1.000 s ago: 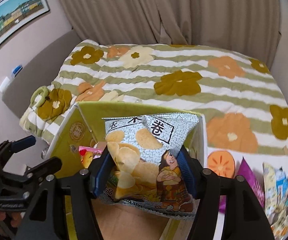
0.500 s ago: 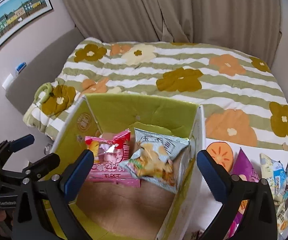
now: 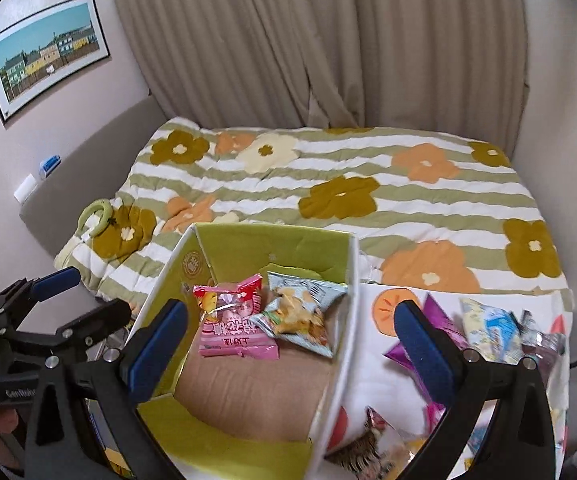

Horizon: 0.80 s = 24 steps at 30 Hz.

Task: Organize snacks
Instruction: 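Move both tools back over the snack pile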

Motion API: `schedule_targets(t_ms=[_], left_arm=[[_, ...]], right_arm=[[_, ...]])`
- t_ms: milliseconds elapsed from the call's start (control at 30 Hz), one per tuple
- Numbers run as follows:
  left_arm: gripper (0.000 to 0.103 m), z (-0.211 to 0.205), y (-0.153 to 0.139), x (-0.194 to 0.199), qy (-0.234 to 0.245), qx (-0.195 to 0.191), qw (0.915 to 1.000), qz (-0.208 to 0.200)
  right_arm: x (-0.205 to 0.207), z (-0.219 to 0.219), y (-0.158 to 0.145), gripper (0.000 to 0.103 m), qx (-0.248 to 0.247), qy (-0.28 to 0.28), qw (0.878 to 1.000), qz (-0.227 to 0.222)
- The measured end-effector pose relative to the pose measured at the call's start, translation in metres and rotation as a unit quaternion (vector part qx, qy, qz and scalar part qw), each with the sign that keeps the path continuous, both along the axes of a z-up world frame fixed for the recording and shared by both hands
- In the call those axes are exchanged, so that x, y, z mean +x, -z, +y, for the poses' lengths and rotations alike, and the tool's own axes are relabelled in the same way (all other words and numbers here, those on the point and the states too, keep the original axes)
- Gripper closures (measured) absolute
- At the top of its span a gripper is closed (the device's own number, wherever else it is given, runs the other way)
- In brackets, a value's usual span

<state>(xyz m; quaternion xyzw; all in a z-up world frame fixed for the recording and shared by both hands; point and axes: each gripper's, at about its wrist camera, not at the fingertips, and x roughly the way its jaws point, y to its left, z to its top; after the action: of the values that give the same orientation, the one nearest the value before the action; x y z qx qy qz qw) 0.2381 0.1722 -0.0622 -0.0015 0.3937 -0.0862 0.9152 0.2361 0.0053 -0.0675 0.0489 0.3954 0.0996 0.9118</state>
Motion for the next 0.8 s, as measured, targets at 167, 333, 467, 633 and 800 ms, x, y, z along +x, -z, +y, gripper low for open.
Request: schedule_targets(t_ms=[167, 333, 467, 633, 800], left_arm=[[0.003, -0.026, -0.022, -0.038, 0.002, -0.006, 0.9994, -0.033], [0.003, -0.055, -0.033, -0.078, -0.01, -0.013, 0.9983, -0.057], [0.003, -0.088, -0.029, -0.106, -0.018, -0.028, 0.9979, -0.055], [0.003, -0.144, -0.016, -0.141, -0.017, -0.027, 0.9982, -0.051], [0.003, -0.188, 0.005, -0.165, -0.013, -0.014, 0.9988, -0.045]], right_arm=[[-0.043, -0.032, -0.022, 0.0, -0.017, 0.024, 0.999, -0.034], [-0.086, -0.069, -0.037, 0.0, -0.03, 0.042, 0.997, -0.062], [-0.124, -0.106, -0.037, 0.0, -0.04, 0.052, 0.995, -0.078], [-0.16, -0.149, -0.027, 0.0, -0.044, 0.052, 0.995, -0.069], [-0.187, -0.189, -0.008, 0.0, -0.045, 0.054, 0.996, -0.058]])
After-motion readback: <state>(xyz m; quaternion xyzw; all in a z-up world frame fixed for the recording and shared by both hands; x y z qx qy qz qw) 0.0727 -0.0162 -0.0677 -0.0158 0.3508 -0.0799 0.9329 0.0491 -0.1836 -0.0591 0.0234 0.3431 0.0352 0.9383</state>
